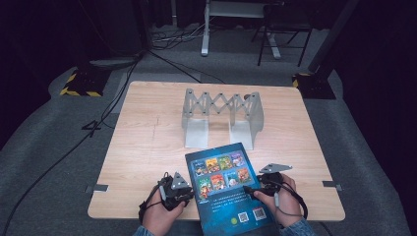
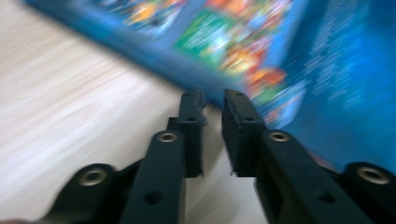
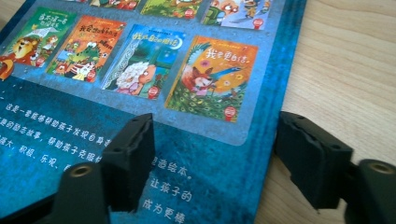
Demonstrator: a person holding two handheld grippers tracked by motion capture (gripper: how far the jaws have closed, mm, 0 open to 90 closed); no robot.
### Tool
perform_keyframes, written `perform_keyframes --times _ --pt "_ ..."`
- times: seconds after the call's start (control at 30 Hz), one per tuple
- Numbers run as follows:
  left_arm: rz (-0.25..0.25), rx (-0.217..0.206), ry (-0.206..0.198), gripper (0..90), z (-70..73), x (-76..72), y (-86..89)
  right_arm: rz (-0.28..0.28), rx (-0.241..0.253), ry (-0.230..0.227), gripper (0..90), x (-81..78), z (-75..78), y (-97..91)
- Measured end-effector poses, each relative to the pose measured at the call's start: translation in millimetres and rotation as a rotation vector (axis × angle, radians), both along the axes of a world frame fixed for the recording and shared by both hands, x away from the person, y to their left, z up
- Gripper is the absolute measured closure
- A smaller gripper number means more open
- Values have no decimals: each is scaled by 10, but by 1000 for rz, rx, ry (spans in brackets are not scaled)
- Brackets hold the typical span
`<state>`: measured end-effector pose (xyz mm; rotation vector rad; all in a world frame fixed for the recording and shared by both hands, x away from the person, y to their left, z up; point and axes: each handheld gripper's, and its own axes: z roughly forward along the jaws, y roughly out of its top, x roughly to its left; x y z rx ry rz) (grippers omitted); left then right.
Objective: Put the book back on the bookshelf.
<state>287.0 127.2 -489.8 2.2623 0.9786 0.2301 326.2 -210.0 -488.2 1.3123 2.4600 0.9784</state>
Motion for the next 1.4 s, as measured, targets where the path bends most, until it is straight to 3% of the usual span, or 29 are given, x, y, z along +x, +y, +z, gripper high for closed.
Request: perform_keyframes --times 0.07,0.1,0.27,0.3,0.4,0.47,0.67,0.7,0.73,0.83,0.93,1.23,1.4 --pt "2 -15 4 873 -19 7 29 -1 7 4 325 4 4 -18" --pt "-5 -42 -7 896 -48 26 62 -9 7 4 347 11 7 -33" --pt "-45 -76 -17 899 -80 26 -4 -19 2 18 379 16 19 -14" --pt "-51 -55 -24 900 -70 19 -21 -24 19 27 387 24 22 -21" --pt "-44 -64 -26 900 -76 16 -19 -29 38 41 386 35 23 -37" --pt "-35 -82 -16 900 -85 21 -7 -42 86 72 379 55 24 -73" --pt "-20 -42 -40 900 -67 -8 -52 -70 139 112 359 84 25 -101" --pt "-21 -64 -26 900 -76 2 -39 -84 200 154 377 123 17 -163" --pt "-21 -64 -26 900 -76 2 -39 -84 200 154 377 123 17 -163" --pt "-19 -61 -29 900 -75 -2 -45 -94 260 196 399 168 3 -239" --pt "-15 -32 -43 900 -61 -27 -73 -93 235 188 399 163 15 -211" --pt "-20 -53 -9 900 -55 -73 -56 -98 274 226 453 163 3 -276" --pt "-28 -50 -1 900 -47 -115 -77 -97 262 236 444 193 16 -259"
